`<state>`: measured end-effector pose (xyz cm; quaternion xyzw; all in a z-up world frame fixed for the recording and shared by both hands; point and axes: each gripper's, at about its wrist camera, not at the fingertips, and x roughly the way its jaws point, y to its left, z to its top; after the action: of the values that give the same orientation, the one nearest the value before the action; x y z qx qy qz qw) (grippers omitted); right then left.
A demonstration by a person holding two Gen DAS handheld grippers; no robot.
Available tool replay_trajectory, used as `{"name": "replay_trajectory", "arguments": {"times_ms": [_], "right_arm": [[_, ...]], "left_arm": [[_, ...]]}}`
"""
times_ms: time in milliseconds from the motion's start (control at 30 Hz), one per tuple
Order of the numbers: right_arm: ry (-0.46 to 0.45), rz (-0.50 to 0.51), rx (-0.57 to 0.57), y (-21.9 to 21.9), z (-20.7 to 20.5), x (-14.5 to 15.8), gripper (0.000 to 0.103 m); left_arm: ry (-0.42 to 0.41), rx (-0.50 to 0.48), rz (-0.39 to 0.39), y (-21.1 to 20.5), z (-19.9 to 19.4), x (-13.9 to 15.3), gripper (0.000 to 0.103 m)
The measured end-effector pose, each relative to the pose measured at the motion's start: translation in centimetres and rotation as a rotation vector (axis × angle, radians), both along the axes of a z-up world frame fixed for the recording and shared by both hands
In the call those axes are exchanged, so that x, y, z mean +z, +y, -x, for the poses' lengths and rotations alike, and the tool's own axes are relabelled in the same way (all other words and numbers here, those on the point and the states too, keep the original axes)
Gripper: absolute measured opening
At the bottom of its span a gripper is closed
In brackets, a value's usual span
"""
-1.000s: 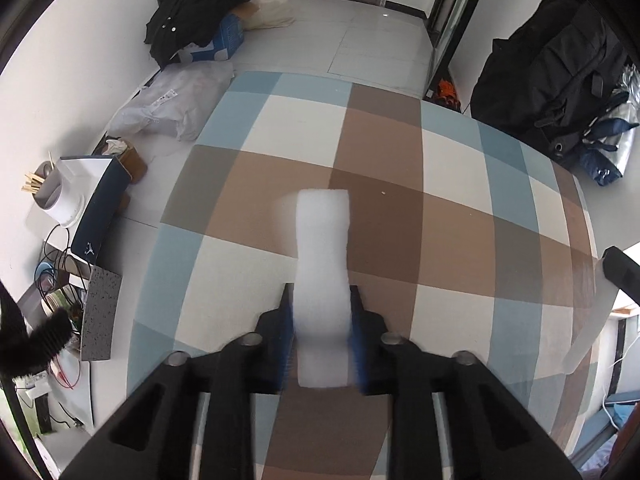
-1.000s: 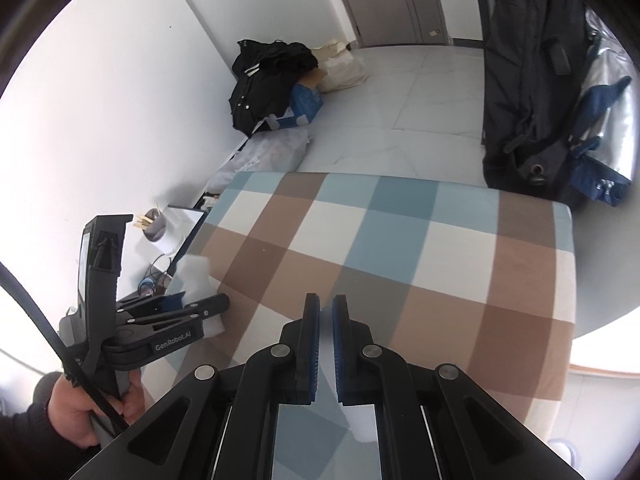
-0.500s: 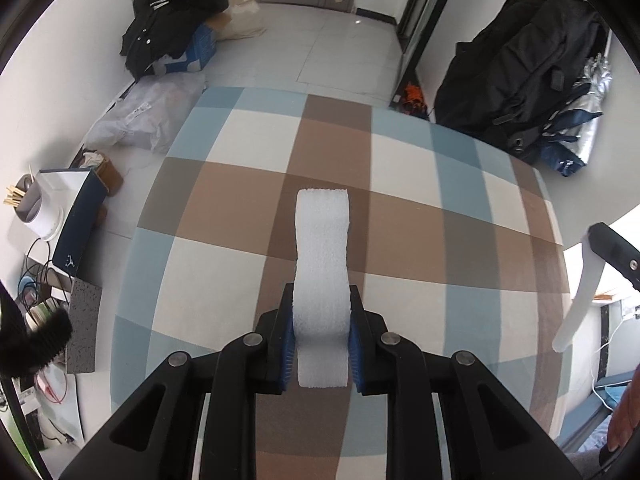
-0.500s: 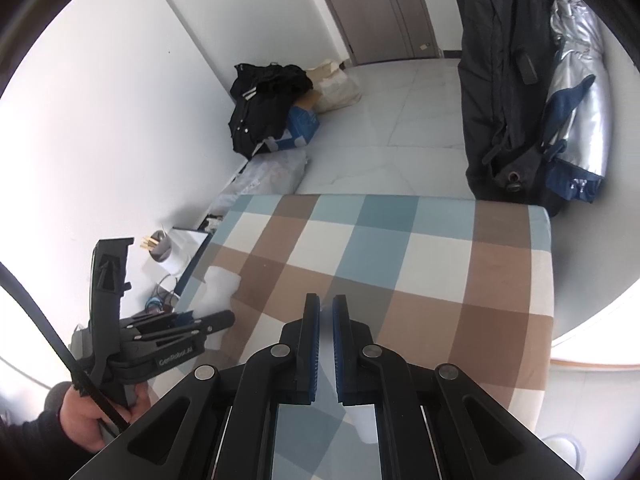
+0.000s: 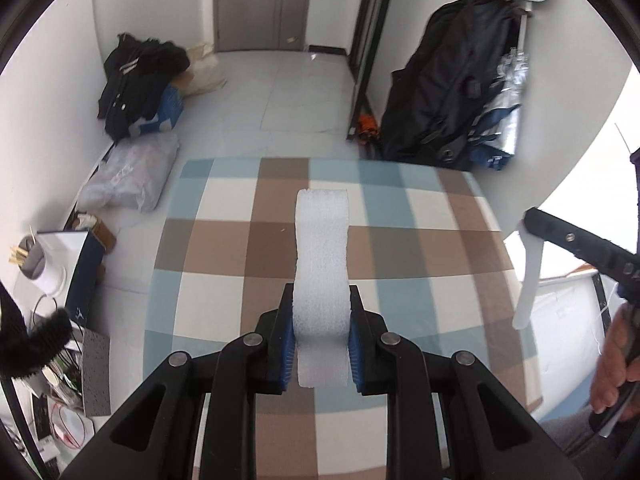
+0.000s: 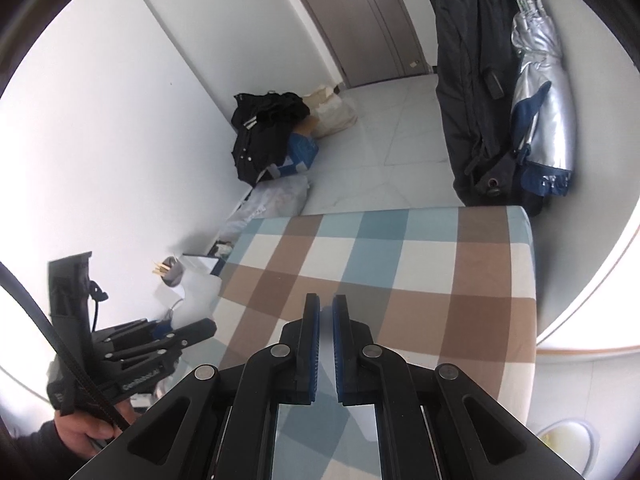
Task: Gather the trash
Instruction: 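Carry both white foam pieces over to the white bin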
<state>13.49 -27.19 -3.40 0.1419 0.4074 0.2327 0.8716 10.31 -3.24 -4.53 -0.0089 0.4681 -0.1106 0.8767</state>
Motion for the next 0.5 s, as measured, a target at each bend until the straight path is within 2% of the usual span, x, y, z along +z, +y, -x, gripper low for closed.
{"name": "replay_trajectory", "arguments": {"times_ms": [133,333,500], "right_arm": [[-0.028,-0.013,-0.005,-0.5,1.5,1.1,0.006],[-0.053,-0.019,-0.004,-1.3,4.0,2.1,0.006],[-0.077,-0.046,-0.026,-2.6,6.5,2.8,0.006]], "left_arm": [[-0.026,-0.027,0.039,-0.4,1.4,2.0,0.018],[-0.078,-0.084,0.026,-2.2,3.9,4.7,0.018],[-0.082,-0.111,0.057,-3.4,5.1,5.8,0.018]]}}
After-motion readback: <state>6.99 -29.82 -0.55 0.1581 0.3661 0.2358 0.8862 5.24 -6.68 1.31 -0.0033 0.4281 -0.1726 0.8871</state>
